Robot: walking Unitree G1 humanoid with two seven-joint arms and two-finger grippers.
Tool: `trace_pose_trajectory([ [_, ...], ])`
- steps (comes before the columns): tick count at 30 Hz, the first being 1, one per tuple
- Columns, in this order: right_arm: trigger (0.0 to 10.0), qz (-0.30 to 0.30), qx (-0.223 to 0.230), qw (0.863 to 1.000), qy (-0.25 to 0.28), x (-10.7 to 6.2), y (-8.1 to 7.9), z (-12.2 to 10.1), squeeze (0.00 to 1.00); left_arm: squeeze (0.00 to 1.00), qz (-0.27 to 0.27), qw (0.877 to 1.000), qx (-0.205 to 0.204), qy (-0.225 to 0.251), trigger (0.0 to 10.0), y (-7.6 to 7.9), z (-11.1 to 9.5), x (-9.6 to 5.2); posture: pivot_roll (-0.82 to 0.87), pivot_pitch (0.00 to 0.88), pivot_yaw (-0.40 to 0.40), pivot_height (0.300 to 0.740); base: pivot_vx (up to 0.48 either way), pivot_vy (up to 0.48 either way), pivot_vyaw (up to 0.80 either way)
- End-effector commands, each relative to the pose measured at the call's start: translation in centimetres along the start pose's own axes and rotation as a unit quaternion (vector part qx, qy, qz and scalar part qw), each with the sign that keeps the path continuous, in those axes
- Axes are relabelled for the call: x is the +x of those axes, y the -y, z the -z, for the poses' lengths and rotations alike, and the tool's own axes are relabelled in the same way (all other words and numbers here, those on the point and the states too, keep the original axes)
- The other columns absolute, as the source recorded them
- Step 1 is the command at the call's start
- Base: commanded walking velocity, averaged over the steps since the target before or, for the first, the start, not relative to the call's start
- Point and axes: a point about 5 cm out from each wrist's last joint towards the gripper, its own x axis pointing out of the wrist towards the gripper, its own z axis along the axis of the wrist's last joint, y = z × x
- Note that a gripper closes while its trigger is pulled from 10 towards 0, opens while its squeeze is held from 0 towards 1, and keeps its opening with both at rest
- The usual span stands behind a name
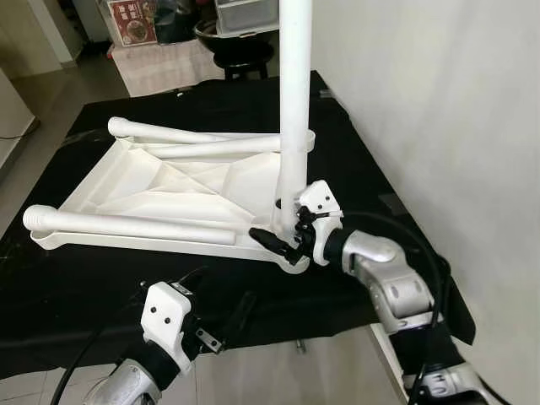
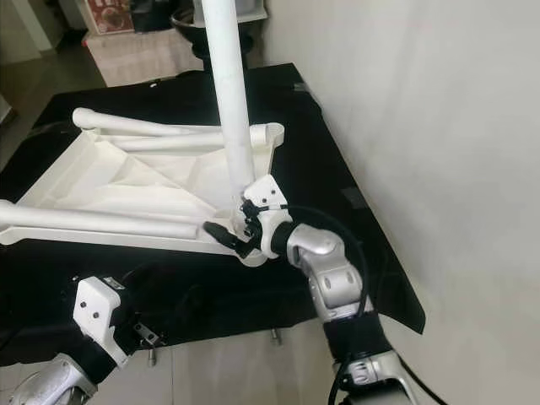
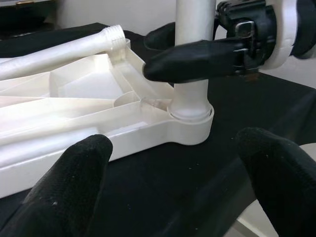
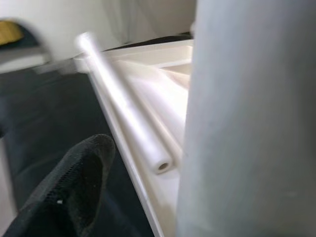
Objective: Building children table
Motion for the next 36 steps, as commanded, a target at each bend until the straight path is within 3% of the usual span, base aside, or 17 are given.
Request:
trace_pose_trajectory([
  [1, 10.0, -0.085, -0.029, 0.996, -0.012, 0.7, -0.8, 0.0, 0.00, 0.00, -0.002, 1.000, 0.001, -0.014, 10.0, -0.1, 0.5, -0.2, -0.07, 0.100, 0.072, 0.740, 0.000, 0.000, 0.00],
  [5, 10.0, -0.128, -0.038, 0.991, -0.028, 0.6, -0.5, 0.4, 0.00, 0.00, -0.002, 1.000, 0.001, -0.014, 10.0, 0.0, 0.5, -0.2, -0.06, 0.099, 0.068, 0.740, 0.000, 0.000, 0.00],
  [10, 10.0, -0.167, -0.015, 0.986, -0.016, 0.7, 0.4, -0.1, 0.00, 0.00, -0.010, 1.000, 0.001, -0.013, 10.0, 0.0, 0.3, -0.4, -0.05, 0.109, 0.066, 0.740, 0.000, 0.000, 0.00],
  [11, 2.5, -0.174, -0.010, 0.985, -0.012, 0.7, 0.6, -0.1, 0.00, 0.00, -0.012, 1.000, 0.000, -0.014, 10.0, 0.0, 0.3, -0.5, -0.05, 0.111, 0.065, 0.740, 0.000, 0.000, 0.00],
  [12, 0.0, -0.179, 0.000, 0.984, -0.006, 0.8, 0.8, -0.2, 0.00, 0.00, -0.012, 1.000, 0.000, -0.014, 10.0, 0.1, 0.3, -0.5, -0.05, 0.113, 0.063, 0.740, 0.000, 0.000, 0.00],
  [19, 0.0, -0.186, 0.018, 0.982, 0.003, 0.7, 1.2, 0.3, 0.00, 0.00, -0.010, 1.000, -0.003, -0.012, 10.0, 0.4, 0.3, -0.4, -0.05, 0.124, 0.054, 0.740, 0.000, 0.000, 0.00],
  [26, 0.0, -0.142, 0.027, 0.990, -0.001, -0.2, 1.7, 1.1, 0.00, 0.00, -0.012, 1.000, -0.006, -0.010, 10.0, 0.3, 0.3, -0.4, -0.05, 0.123, 0.047, 0.740, 0.000, 0.000, 0.00],
  [28, 0.0, -0.084, 0.022, 0.996, -0.023, -1.0, 2.4, 1.8, 0.00, 0.00, -0.013, 1.000, -0.006, -0.010, 10.0, 0.3, 0.3, -0.3, -0.05, 0.127, 0.040, 0.740, 0.000, 0.000, 0.00],
  [30, 0.0, 0.037, 0.057, 0.997, -0.043, -1.4, 2.8, 2.7, 0.00, 0.00, -0.015, 1.000, -0.005, -0.010, 10.0, 0.2, 0.3, -0.4, -0.05, 0.127, 0.032, 0.740, 0.000, 0.000, 0.00],
  [31, 0.0, 0.175, 0.079, 0.978, -0.081, -1.5, 3.1, 3.8, 0.00, 0.00, -0.017, 1.000, -0.004, -0.010, 10.0, 0.0, 0.3, -0.4, -0.07, 0.130, 0.042, 0.740, 0.000, 0.000, 0.00],
  [32, 0.0, 0.250, 0.108, 0.956, -0.110, -1.9, 1.3, 5.0, 0.00, 0.00, -0.021, 1.000, -0.003, -0.010, 10.0, -0.2, 0.3, -0.4, -0.08, 0.134, 0.047, 0.740, 0.000, 0.000, 0.00],
  [33, 0.0, 0.250, 0.108, 0.956, -0.110, -1.9, 1.3, 5.0, 0.00, 0.00, -0.021, 1.000, -0.003, -0.010, 10.0, -0.2, 0.3, -0.4, -0.08, 0.134, 0.047, 0.740, 0.000, 0.000, 0.00],
  [35, 0.0, 0.280, 0.116, 0.944, -0.131, -2.2, -2.1, 5.5, 0.00, 0.00, -0.024, 1.000, -0.004, -0.010, 10.0, -0.4, 0.3, -0.4, -0.08, 0.131, 0.049, 0.740, 0.000, 0.000, 0.00],
  [36, 0.0, 0.256, 0.120, 0.952, -0.120, -1.6, -3.2, 5.2, 0.00, 0.00, -0.025, 1.000, -0.004, -0.010, 10.0, -0.4, 0.4, -0.4, -0.08, 0.121, 0.052, 0.740, 0.000, 0.000, 0.00],
])
